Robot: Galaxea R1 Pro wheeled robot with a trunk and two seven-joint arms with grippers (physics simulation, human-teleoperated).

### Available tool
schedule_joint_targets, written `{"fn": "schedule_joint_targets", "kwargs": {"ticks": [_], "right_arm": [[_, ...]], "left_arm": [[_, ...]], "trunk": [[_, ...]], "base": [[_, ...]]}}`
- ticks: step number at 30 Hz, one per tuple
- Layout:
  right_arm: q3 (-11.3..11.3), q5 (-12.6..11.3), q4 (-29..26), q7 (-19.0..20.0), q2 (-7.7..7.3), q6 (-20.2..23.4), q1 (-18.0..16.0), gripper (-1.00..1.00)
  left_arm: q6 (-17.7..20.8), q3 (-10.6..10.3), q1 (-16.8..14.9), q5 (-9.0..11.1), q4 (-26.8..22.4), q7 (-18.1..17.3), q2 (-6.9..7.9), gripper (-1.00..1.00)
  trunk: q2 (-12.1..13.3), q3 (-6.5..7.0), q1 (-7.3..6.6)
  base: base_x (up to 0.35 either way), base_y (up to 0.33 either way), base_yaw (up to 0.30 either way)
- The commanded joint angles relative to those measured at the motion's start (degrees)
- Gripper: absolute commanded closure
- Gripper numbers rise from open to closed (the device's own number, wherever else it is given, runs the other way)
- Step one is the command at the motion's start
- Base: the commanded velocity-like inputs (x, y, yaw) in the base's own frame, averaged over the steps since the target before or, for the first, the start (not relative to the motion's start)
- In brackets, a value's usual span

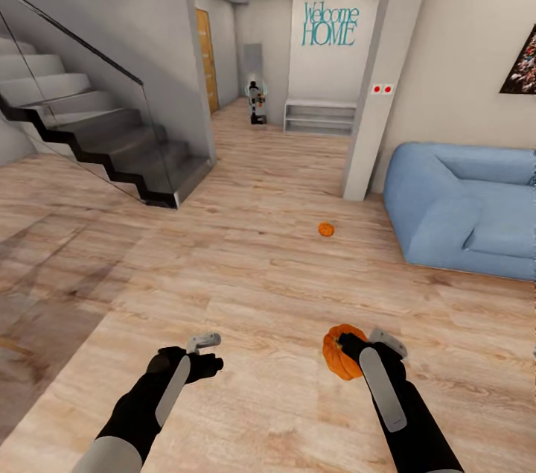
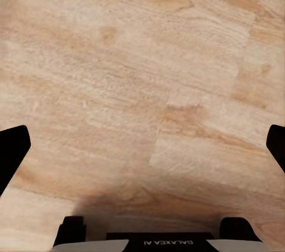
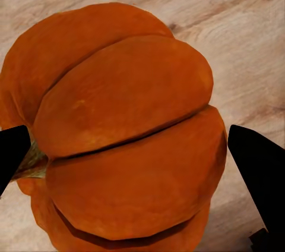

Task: Place each of the two pumpkins and all three candles from the living room inside a cabinet in the living room (use any cabinet), then make sure every cabinet is closed, and position the cauldron so it is next to a table in the living room.

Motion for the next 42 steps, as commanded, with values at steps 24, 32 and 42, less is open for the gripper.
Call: {"fn": "schedule_joint_targets", "kwargs": {"ticks": [24,32,42], "right_arm": [[-0.50,-0.37,2.31,3.95,0.06,-1.93,-0.05,1.00],[-0.45,-0.37,2.47,3.97,0.06,-2.02,-0.06,1.00],[-0.43,-0.46,3.06,3.97,0.08,-2.02,-0.06,1.00]], "left_arm": [[0.19,-0.19,-0.02,0.61,-0.08,0.48,0.06,-1.00],[0.19,-0.10,-0.02,0.57,-0.08,0.48,0.06,-1.00],[0.19,-0.10,-0.02,0.55,-0.08,0.48,0.06,-1.00]], "trunk": [[-0.04,0.49,0.04],[-0.04,0.67,0.04],[-0.04,0.91,0.04]], "base": [[0.336,0.038,-0.281],[0.312,0.193,-0.285],[0.271,0.251,-0.285]]}}
